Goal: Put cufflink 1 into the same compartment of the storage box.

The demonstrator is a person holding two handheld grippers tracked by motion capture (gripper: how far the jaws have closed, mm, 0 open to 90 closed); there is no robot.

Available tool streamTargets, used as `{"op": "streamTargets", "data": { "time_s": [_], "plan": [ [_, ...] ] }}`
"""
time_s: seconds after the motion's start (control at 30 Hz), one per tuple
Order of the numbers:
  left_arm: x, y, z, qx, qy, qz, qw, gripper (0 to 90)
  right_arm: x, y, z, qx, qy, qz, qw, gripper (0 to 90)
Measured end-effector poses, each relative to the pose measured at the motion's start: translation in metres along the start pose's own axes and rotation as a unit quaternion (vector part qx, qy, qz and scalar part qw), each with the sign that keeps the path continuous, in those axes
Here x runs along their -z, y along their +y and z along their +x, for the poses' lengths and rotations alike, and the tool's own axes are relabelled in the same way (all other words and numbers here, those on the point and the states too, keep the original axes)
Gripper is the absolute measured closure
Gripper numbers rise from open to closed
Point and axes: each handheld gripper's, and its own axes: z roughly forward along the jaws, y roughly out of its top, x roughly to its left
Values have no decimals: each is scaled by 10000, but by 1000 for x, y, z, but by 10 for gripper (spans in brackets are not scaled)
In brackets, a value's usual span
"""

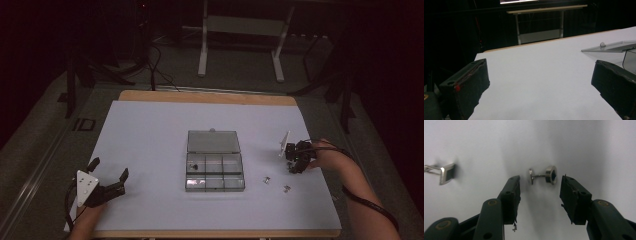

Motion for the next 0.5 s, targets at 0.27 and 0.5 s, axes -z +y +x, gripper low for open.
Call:
{"op": "streamTargets", "data": {
  "time_s": [0.27,0.5],
  "plan": [
    [0,0,0,-15,-3,-6,10000,24,-6,6,-7,-7,228,73,9997,574],
    [0,0,0,-16,-4,-12,10000,24,-5,8,-8,-78,385,109,9992,633]
  ]
}}
